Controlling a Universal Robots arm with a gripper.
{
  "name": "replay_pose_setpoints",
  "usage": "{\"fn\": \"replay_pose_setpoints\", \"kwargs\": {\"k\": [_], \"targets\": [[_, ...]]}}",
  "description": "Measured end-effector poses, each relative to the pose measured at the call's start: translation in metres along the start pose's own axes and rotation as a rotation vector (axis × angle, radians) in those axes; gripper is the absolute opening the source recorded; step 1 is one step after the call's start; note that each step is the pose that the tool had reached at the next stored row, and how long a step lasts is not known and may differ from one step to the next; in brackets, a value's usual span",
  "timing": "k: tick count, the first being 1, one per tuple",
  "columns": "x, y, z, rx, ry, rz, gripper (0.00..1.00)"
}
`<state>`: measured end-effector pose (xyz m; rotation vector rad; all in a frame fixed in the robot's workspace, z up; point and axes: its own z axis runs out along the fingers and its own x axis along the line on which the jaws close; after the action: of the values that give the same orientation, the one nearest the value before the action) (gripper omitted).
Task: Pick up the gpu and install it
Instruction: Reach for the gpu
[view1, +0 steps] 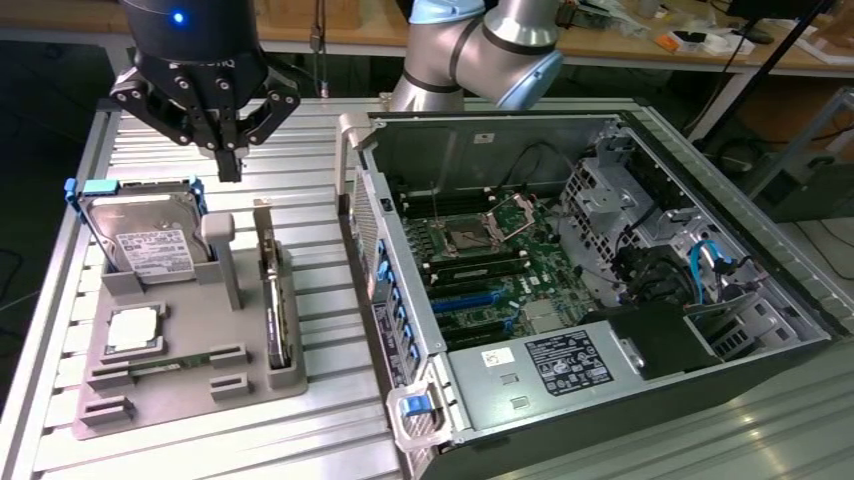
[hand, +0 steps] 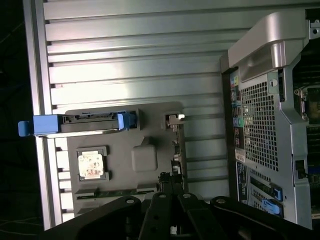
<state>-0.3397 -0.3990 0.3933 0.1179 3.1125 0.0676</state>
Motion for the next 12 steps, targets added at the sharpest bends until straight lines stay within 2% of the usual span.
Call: {"fn": "replay_pose_setpoints", "kwargs": {"k": [12], "targets": [[0.0094,-0.0007,-0.0002,0.0,0.0,0.0,0.11]]}}
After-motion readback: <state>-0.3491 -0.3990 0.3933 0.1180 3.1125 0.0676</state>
